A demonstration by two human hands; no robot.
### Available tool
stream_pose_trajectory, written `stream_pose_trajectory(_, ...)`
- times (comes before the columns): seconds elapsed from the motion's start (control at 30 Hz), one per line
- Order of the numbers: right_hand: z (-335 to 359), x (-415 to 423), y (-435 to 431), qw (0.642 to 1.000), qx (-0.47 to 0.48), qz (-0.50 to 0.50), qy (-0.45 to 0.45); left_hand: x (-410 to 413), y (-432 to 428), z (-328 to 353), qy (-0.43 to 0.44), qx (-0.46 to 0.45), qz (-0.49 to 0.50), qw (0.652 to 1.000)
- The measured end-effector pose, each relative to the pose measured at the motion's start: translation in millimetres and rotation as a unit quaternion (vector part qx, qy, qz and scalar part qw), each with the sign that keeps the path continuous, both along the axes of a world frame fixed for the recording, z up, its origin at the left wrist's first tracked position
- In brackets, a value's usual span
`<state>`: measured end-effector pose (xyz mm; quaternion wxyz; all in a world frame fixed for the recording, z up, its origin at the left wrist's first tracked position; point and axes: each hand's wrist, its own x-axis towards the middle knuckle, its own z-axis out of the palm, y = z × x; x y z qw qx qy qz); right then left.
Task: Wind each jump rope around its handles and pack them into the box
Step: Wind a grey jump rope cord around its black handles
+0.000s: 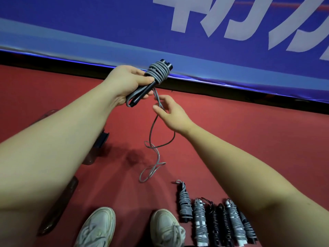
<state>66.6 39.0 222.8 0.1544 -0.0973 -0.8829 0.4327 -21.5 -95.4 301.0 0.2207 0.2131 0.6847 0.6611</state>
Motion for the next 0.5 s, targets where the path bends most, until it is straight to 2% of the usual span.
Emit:
stream_pose_trajectory(0.13, 2, -15, -17, 0.992, 0.033, -0.105, 0.059, 1, -1, 2, 0.001, 0.016, 0.006, 1.0)
stream_pose_trajectory(0.23, 6, -19, -11, 0.982, 0.109, -0.109, 0.108, -1, -3, 9, 0.007, 0.035, 0.02, 0.999)
stream_pose_trajectory(0.3, 7, -17, 6, 0.982, 0.121, -0.107, 0.099, -7, -7, 13, 0.016, 0.051, 0.037, 0.998)
stream_pose_trajectory(0.43, -18, -1, 62, 0.976, 0.084, -0.196, -0.051, -11, -15, 17, 0.007, 0.078, 0.05, 0.996)
stream_pose_trajectory(0.5, -40, 13, 80, 0.945, 0.118, -0.244, -0.181, -6, -13, 18, 0.0, 0.081, 0.039, 0.996)
